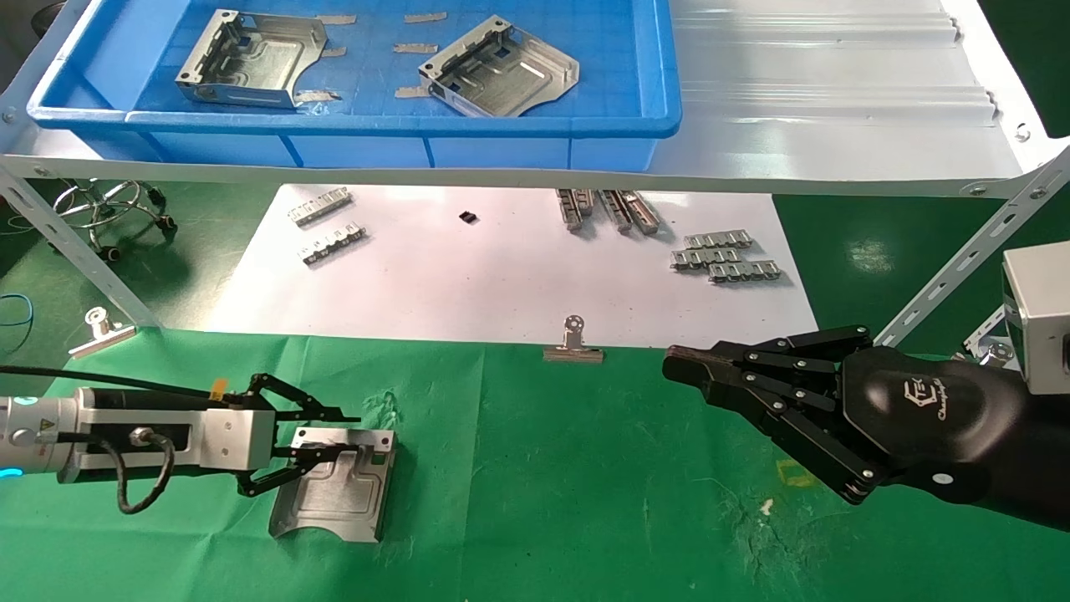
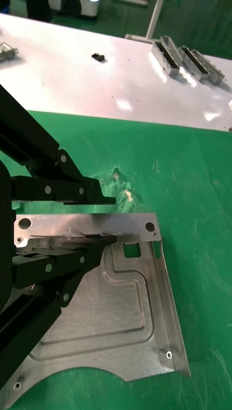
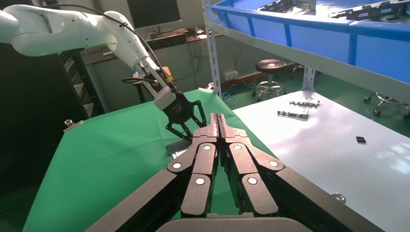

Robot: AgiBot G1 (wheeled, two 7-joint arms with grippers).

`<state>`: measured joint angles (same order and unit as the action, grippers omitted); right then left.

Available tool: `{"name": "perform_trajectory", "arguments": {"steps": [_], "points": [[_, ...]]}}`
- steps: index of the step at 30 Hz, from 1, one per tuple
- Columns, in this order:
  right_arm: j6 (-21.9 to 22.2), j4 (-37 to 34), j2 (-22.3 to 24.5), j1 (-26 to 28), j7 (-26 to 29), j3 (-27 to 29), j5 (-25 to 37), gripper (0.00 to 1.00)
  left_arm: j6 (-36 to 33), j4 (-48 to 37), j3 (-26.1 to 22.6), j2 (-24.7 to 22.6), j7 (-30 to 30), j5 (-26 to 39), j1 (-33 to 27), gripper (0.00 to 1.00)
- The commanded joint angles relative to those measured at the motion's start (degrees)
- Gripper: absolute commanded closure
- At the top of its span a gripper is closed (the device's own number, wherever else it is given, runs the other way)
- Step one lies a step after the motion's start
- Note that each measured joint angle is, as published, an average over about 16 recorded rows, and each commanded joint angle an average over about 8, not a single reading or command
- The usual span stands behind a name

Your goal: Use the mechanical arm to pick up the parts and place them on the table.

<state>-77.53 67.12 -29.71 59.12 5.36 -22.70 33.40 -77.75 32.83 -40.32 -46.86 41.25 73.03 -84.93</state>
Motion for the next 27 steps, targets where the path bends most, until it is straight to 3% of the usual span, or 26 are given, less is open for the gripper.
{"name": "perform_trajectory", "arguments": {"steps": [1,10,11,18,19,27], "points": [[0.0,0.0,0.0,0.0,0.0,0.0,0.0,1.00,0.5,0.0,0.2,-0.1,0.2,-0.1,0.1,0.00],[0.0,0.0,0.0,0.0,0.0,0.0,0.0,1.00,-6.6,4.3,0.4,3.2,-5.5,-2.4,-1.6,0.00],[0.0,0.0,0.0,0.0,0.0,0.0,0.0,0.94,-7.6,4.8,0.6,3.6,-6.8,-3.2,-1.7,0.00],[0.0,0.0,0.0,0.0,0.0,0.0,0.0,0.07,-10.7,7.7,2.3,5.1,-14.2,-7.4,-0.8,0.00],[0.0,0.0,0.0,0.0,0.0,0.0,0.0,0.00,-10.6,8.2,2.5,5.2,-14.8,-7.6,-0.5,0.00],[0.0,0.0,0.0,0.0,0.0,0.0,0.0,0.00,-10.2,12.5,5.5,6.1,-19.9,-10.7,2.7,0.00]]}}
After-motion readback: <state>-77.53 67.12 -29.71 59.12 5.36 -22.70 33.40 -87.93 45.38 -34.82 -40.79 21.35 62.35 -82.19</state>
